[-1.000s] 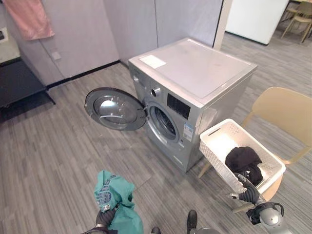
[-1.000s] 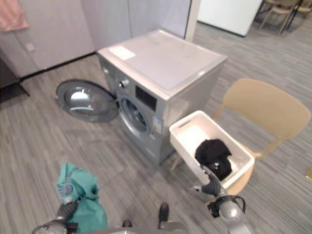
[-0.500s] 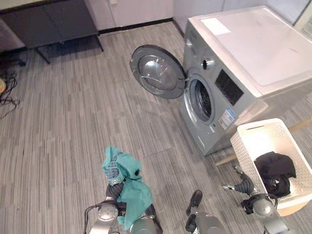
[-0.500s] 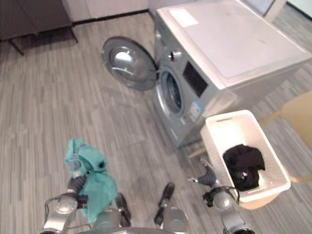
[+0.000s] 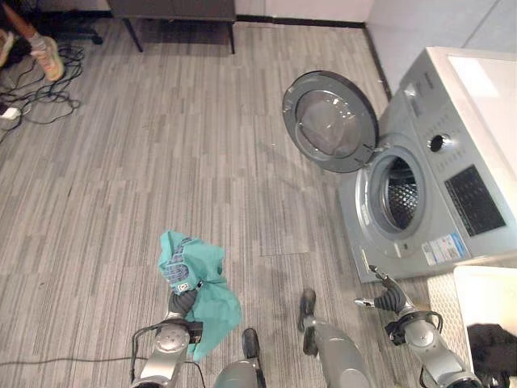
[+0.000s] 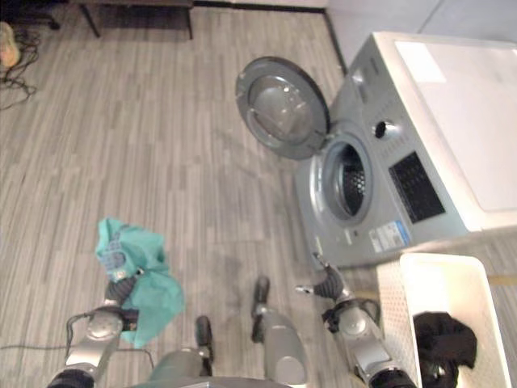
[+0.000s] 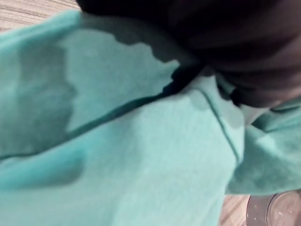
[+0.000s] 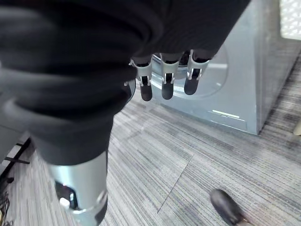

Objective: Grab the laundry basket,head to the washer,open it,put in the laundry and shut it.

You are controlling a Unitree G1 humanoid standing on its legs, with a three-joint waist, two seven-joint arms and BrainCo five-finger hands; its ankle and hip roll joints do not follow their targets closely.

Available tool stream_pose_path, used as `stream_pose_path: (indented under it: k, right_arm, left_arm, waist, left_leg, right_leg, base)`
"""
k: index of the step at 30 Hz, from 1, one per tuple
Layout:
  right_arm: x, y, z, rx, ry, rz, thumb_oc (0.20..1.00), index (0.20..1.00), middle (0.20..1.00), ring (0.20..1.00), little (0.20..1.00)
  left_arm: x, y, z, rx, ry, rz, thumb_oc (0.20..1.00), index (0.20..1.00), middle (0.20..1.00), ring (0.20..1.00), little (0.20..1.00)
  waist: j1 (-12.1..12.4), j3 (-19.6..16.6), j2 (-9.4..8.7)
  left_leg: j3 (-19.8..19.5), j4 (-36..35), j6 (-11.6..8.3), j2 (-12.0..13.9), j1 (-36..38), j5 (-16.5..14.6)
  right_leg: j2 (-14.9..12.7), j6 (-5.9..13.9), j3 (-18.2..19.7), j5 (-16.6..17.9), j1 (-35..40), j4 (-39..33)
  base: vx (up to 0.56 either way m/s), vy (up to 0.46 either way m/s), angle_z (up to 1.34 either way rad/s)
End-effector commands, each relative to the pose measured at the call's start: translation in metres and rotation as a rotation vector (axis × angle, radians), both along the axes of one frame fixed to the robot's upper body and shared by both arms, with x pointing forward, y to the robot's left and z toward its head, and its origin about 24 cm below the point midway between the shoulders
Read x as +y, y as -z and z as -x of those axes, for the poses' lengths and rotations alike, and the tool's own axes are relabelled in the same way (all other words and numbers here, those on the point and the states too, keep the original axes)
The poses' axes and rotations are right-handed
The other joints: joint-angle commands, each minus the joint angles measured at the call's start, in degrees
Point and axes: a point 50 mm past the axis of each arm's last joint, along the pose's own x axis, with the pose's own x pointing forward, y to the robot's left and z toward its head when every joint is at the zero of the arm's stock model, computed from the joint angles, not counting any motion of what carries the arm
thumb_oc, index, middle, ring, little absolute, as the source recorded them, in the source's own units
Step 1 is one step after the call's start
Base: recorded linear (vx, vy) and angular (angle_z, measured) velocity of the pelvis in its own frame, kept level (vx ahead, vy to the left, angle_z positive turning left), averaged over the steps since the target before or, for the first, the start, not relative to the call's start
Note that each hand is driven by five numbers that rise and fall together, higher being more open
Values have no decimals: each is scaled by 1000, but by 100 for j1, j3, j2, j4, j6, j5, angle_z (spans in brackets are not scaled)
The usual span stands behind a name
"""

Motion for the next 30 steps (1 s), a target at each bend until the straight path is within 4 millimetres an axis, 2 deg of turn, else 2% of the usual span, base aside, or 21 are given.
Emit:
stream_pose_path:
  k: [1,2,4,6,8,10,11,12,13,14,15,16,17,19,20,23,27,29,30]
  right_arm:
    - [-8,-9,-3,-41,9,12,1000,1000,1000,1000,1000]
    - [-8,-7,0,-32,12,4,1000,1000,1000,1000,1000]
    - [-9,-3,5,-10,9,2,1000,1000,1000,1000,1000]
    - [-13,-2,6,-3,7,18,1000,1000,1000,1000,1000]
    - [-14,-5,6,-16,6,7,1000,1000,1000,1000,1000]
    - [-17,-4,6,-11,15,12,1000,1000,1000,1000,1000]
    - [-21,-5,4,-17,28,19,1000,1000,1000,1000,1000]
    - [-22,-6,4,-18,33,21,1000,1000,1000,1000,1000]
    - [-23,-6,4,-22,39,23,1000,1000,1000,1000,1000]
    - [-24,-7,4,-23,40,23,1000,1000,1000,1000,1000]
    - [-24,-7,4,-23,40,23,1000,1000,1000,1000,1000]
    - [-25,-6,4,-21,47,25,1000,1000,1000,1000,1000]
    - [-24,-5,3,-19,46,25,1000,1000,1000,1000,1000]
    - [-23,-6,1,-24,41,25,1000,1000,1000,1000,1000]
    - [-23,-5,2,-18,39,28,1000,1000,1000,1000,1000]
    - [-22,-4,2,-16,43,29,1000,1000,1000,1000,1000]
    - [-16,-7,-3,-36,38,12,1000,1000,1000,1000,1000]
    - [-10,-8,-9,-43,17,9,1000,1000,1000,1000,1000]
    - [-6,-10,-13,-54,5,2,1000,1000,1000,1000,1000]
  left_arm:
    - [3,-14,-3,-83,17,-21,200,200,200,200,200]
    - [3,-14,-1,-81,20,-23,200,200,200,200,200]
    - [-1,-10,3,-62,43,-21,200,200,200,200,200]
    - [-3,-7,5,-53,50,-2,200,200,200,200,200]
    - [-6,-5,7,-42,68,0,200,200,200,200,200]
    - [-10,-4,5,-43,79,9,200,200,200,200,200]
    - [-15,-5,1,-44,108,9,200,200,200,200,200]
    - [-16,-6,0,-48,117,5,200,200,200,200,200]
    - [-17,-7,-1,-49,131,1,200,200,200,200,200]
    - [-18,-7,-1,-47,142,-6,200,200,200,200,200]
    - [-18,-7,-1,-47,142,-6,200,200,200,200,200]
    - [-20,-8,-2,-48,162,-16,200,200,200,200,200]
    - [-21,-8,-2,-46,171,-17,200,200,200,200,200]
    - [-24,-8,-1,-45,187,-12,200,200,200,200,200]
    - [-27,-6,1,-36,202,-9,200,200,200,200,200]
    - [-29,-4,2,-19,224,-11,200,200,200,200,200]
    - [-19,-13,-4,-40,250,-75,200,200,200,200,200]
    - [-12,-20,-8,-63,241,-109,200,200,200,200,200]
    - [-8,-24,-10,-82,233,-122,200,200,200,200,200]
  waist:
    - [-110,33,86]
    - [-104,13,94]
    - [-160,-96,92]
    - [-202,-201,135]
    - [-247,-260,138]
    - [-233,-269,120]
    - [-167,-239,-19]
    - [-138,-223,-69]
    - [-117,-213,-98]
    - [-87,-201,-105]
    - [-87,-201,-105]
    - [5,-152,-115]
    - [61,-144,-107]
    - [148,-139,-47]
    - [151,-189,14]
    - [85,-258,47]
    - [55,-200,-27]
    - [69,-169,-39]
    - [90,-164,-59]
  left_leg:
    - [-2,658,-97,-316,419,-1014]
    - [-31,679,-104,-339,515,-1096]
    - [-46,826,-211,-308,620,-1167]
    - [83,1282,-418,-144,550,-1023]
    - [223,2063,-610,83,349,-666]
    - [339,2592,-703,291,58,-391]
    - [336,2353,-533,363,-458,-599]
    - [254,2169,-498,352,-582,-680]
    - [123,1915,-511,367,-697,-621]
    - [-36,1659,-554,405,-825,-440]
    - [-36,1659,-554,405,-825,-440]
    - [-416,1257,-655,459,-1084,-13]
    - [-681,1088,-681,417,-1205,176]
    - [-1267,868,-739,284,-1378,407]
    - [-1327,704,-727,286,-1296,369]
    - [-1127,776,-678,297,-1194,375]
    - [-531,1042,-472,289,-1054,72]
    - [-124,1149,-384,326,-966,-119]
    - [127,1157,-359,372,-885,-208]
  right_leg:
    - [6,90,-331,170,481,33]
    - [-54,89,-522,144,519,73]
    - [-33,-43,-464,121,725,-5]
    - [-9,-114,-516,159,1001,-165]
    - [143,-241,-373,119,1289,-332]
    - [232,-355,-278,8,1544,-523]
    - [197,-335,-42,-68,1796,-729]
    - [178,-308,44,-81,1838,-747]
    - [185,-291,144,-105,1893,-761]
    - [210,-295,253,-127,1951,-786]
    - [210,-295,253,-127,1951,-786]
    - [269,-305,482,-193,2085,-800]
    - [313,-316,610,-230,2119,-779]
    - [378,-320,915,-328,2202,-655]
    - [395,-280,1141,-466,2265,-529]
    - [298,-235,1284,-480,2266,-386]
    - [152,-102,1742,-536,2069,95]
    - [100,-31,1751,-513,1890,327]
    - [38,14,1623,-443,1753,419]
  base:
    - [161,-56,65]
    - [308,-88,58]
    - [305,-117,21]
    - [267,-135,32]
    - [227,-121,51]
    - [239,-70,-23]
    - [279,17,-54]
    - [283,76,-60]
    - [183,95,-27]
    - [129,67,-69]
    - [212,109,-84]
    - [216,119,-98]
    - [313,190,-117]
    - [278,232,-117]
    - [214,218,-93]
    - [226,257,-91]
    - [139,275,-97]
    - [58,223,-77]
    - [50,166,-185]
